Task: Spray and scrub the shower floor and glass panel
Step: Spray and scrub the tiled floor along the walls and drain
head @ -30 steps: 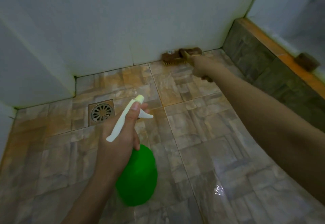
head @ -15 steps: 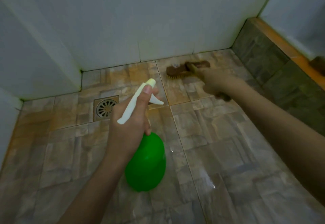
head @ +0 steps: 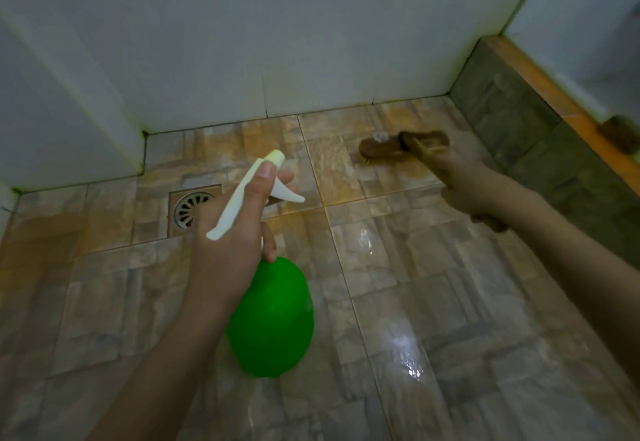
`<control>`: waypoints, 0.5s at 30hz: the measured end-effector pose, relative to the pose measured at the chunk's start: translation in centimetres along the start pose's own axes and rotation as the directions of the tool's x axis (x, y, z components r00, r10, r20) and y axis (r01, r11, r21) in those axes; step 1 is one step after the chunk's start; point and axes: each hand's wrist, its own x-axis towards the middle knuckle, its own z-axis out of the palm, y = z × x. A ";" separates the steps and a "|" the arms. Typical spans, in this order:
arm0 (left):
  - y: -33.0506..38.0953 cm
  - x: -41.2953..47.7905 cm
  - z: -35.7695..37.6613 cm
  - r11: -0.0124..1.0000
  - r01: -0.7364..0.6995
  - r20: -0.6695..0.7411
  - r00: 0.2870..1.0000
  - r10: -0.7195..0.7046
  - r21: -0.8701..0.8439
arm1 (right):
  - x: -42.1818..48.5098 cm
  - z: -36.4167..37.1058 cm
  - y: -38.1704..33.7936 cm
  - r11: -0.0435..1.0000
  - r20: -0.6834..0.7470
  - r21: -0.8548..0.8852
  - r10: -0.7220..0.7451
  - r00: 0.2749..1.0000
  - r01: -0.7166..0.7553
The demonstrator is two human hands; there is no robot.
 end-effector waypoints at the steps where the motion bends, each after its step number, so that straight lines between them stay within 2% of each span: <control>1: 0.0 -0.1 0.2 1.000 -0.002 0.005 1.000 0.002 0.002 | 0.8 0.0 0.1 0.999 -0.062 0.021 -0.032 0.998 0.033; 3: 0.1 -0.3 0.3 1.000 -0.006 0.018 1.000 0.006 -0.002 | 3.1 -0.3 0.3 0.998 -0.148 0.060 -0.015 0.989 0.025; 5: -0.2 -0.5 0.2 0.999 -0.001 0.022 1.000 0.001 -0.033 | 3.4 -0.2 0.8 0.998 -0.166 0.056 -0.008 0.986 0.017; 8: -0.5 -0.7 -0.1 0.996 0.012 0.050 0.999 -0.008 -0.083 | -1.0 1.2 2.0 0.999 -0.038 -0.006 -0.033 0.999 0.033; 10: -0.7 -0.9 -0.1 0.996 0.009 0.059 0.998 -0.004 -0.087 | -4.0 1.8 2.5 1.000 0.071 -0.014 0.007 0.997 -0.006; 11: -0.8 -1.1 -0.1 0.997 0.005 0.064 0.998 -0.001 -0.074 | -4.3 1.8 2.5 1.000 0.070 -0.009 0.000 0.998 0.001; 15: -0.2 -2.1 0.1 1.000 -0.003 0.072 0.997 0.005 -0.025 | 0.1 0.1 3.8 0.995 -0.100 -0.048 -0.086 0.991 0.082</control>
